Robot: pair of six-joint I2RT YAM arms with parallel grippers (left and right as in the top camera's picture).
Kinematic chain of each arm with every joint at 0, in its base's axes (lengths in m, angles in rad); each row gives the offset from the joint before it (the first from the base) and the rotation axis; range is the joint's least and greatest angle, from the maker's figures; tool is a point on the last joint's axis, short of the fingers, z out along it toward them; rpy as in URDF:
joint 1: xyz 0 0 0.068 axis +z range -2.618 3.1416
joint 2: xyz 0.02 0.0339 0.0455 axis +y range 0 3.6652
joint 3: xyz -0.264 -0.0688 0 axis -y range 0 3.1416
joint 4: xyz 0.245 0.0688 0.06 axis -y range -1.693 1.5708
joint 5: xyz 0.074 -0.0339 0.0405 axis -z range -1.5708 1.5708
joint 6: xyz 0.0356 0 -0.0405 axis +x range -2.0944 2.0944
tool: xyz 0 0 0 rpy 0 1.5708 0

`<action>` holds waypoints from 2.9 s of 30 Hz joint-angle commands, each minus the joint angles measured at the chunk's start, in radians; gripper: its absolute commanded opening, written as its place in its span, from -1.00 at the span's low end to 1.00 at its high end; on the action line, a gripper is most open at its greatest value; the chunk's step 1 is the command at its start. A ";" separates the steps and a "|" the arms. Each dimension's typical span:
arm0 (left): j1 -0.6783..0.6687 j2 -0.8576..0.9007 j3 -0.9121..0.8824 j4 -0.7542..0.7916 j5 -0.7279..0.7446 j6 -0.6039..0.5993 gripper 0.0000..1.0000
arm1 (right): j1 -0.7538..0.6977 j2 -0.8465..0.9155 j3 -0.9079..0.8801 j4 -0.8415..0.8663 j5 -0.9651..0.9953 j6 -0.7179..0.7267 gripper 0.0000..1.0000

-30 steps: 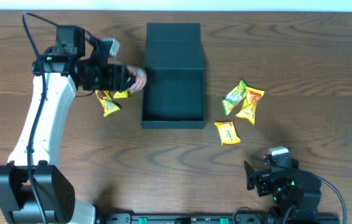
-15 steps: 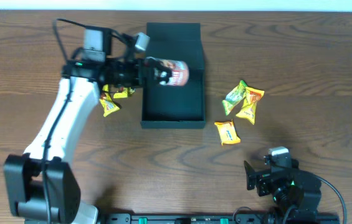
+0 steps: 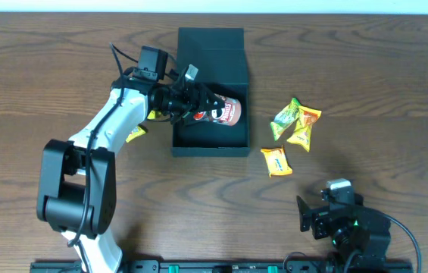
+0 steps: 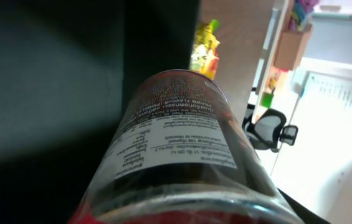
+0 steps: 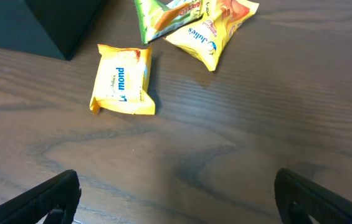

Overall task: Pack container
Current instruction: 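Lift the can with the left gripper and carry it over the box, then lower the can into the box and open the left gripper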

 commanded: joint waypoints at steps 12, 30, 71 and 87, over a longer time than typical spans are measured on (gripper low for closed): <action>0.003 0.080 -0.003 -0.005 0.015 -0.188 0.33 | 0.004 -0.005 -0.009 -0.002 -0.005 -0.008 0.99; 0.003 0.080 -0.003 -0.004 -0.026 -0.373 0.50 | 0.004 -0.005 -0.009 -0.002 -0.005 -0.008 0.99; -0.075 0.080 -0.003 -0.082 -0.192 -0.061 0.93 | 0.004 -0.005 -0.009 -0.002 -0.005 -0.008 0.99; -0.074 0.080 0.062 -0.214 -0.302 0.014 0.91 | 0.004 -0.005 -0.009 -0.002 -0.005 -0.008 0.99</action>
